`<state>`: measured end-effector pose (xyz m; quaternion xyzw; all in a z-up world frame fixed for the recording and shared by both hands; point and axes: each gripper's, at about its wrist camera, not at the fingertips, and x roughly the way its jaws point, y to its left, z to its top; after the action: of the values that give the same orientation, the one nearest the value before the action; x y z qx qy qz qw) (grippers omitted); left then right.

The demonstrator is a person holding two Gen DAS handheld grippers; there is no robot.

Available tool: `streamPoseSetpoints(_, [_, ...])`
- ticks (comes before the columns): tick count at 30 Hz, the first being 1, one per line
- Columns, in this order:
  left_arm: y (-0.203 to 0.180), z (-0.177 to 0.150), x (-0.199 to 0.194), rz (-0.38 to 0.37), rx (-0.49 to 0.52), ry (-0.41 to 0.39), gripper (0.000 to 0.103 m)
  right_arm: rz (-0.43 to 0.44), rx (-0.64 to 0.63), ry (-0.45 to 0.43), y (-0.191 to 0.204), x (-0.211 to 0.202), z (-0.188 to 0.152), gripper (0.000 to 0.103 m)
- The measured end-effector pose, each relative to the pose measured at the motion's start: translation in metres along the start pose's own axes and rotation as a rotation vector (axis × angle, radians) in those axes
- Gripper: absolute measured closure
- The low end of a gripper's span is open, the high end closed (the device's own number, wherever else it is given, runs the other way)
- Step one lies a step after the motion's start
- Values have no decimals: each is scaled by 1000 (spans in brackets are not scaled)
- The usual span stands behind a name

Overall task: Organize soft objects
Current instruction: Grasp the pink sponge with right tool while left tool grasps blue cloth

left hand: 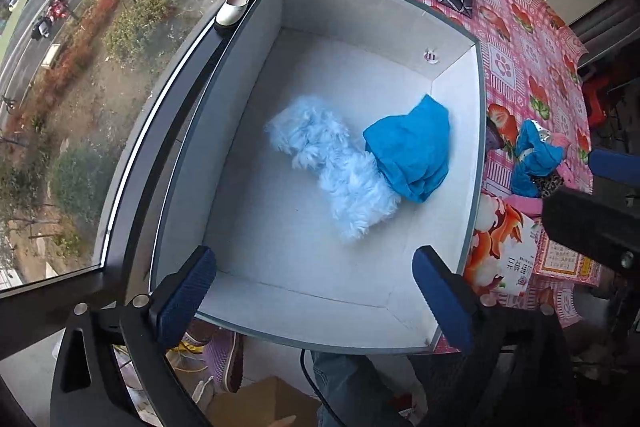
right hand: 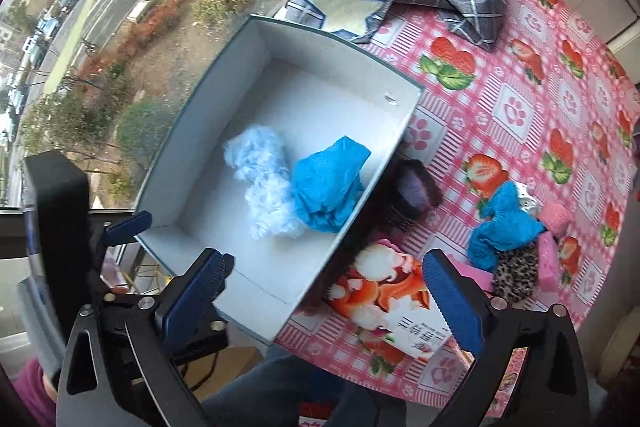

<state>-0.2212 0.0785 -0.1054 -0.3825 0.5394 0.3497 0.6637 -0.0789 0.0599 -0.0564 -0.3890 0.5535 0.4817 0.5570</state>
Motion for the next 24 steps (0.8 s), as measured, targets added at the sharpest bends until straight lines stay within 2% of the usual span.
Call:
streamPoseSetpoints(4, [-3, 2, -12, -23, 7, -39, 3, 30, 55, -6, -14, -8, -4, 3])
streamPoseSetpoints(8, [-8, 8, -26, -111, 6, -67, 0, 56, 106, -36, -29, -22, -8, 3])
streamPoseSetpoints(13, [-36, 22, -42, -161, 69, -99, 0, 83, 206, -77, -61, -45, -21, 3])
streamPoseSetpoints(19, [-88, 36, -48, -220, 187, -73, 0, 103, 408, -130, -132, -77, -52, 3])
streamPoseSetpoints(24, [-144, 44, -37, -196, 293, -32, 0, 68, 612, -149, -217, -93, -97, 3])
